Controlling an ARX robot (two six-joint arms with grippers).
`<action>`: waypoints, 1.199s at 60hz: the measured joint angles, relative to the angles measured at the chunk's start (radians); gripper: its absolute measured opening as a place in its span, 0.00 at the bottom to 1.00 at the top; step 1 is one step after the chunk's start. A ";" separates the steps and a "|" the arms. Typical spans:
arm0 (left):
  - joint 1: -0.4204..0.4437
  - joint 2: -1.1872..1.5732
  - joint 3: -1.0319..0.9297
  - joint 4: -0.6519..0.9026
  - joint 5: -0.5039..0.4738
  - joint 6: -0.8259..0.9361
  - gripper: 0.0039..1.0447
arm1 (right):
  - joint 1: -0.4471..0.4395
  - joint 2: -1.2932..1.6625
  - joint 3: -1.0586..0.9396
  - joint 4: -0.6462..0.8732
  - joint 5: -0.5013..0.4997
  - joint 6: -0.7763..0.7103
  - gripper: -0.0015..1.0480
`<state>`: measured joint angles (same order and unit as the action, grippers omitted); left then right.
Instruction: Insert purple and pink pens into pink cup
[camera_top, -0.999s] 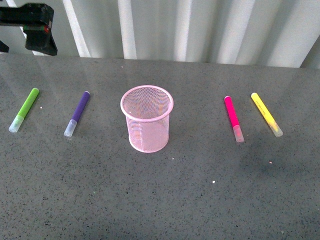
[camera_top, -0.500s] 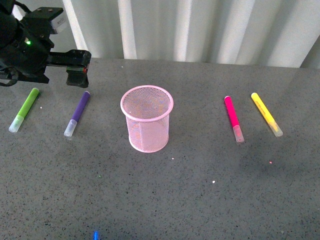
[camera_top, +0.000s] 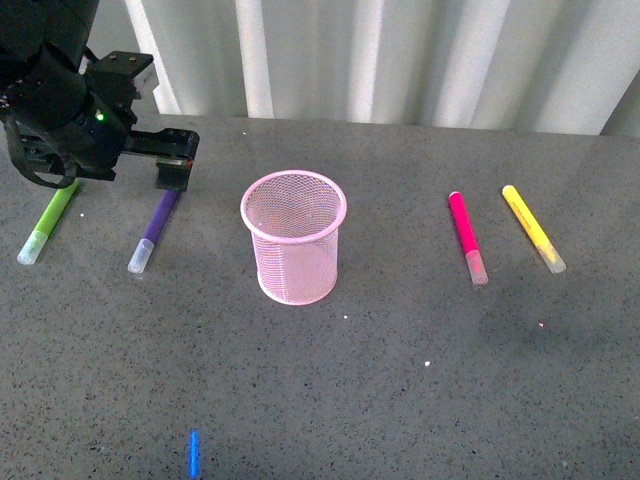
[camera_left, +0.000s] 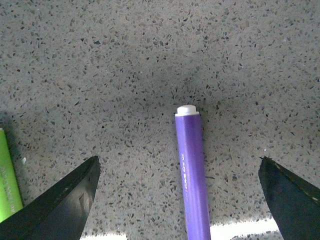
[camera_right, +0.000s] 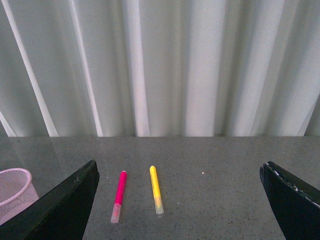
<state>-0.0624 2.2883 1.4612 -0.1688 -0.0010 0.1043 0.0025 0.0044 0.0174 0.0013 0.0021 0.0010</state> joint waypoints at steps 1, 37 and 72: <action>0.000 0.004 0.003 0.000 0.000 0.000 0.94 | 0.000 0.000 0.000 0.000 0.000 0.000 0.93; -0.013 0.098 0.073 -0.006 -0.002 0.014 0.94 | 0.000 0.000 0.000 0.000 0.000 0.000 0.93; -0.042 0.090 0.034 0.036 -0.042 -0.023 0.15 | 0.000 0.000 0.000 0.000 0.000 0.000 0.93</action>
<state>-0.1043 2.3783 1.4956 -0.1326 -0.0425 0.0818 0.0025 0.0044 0.0174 0.0013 0.0017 0.0006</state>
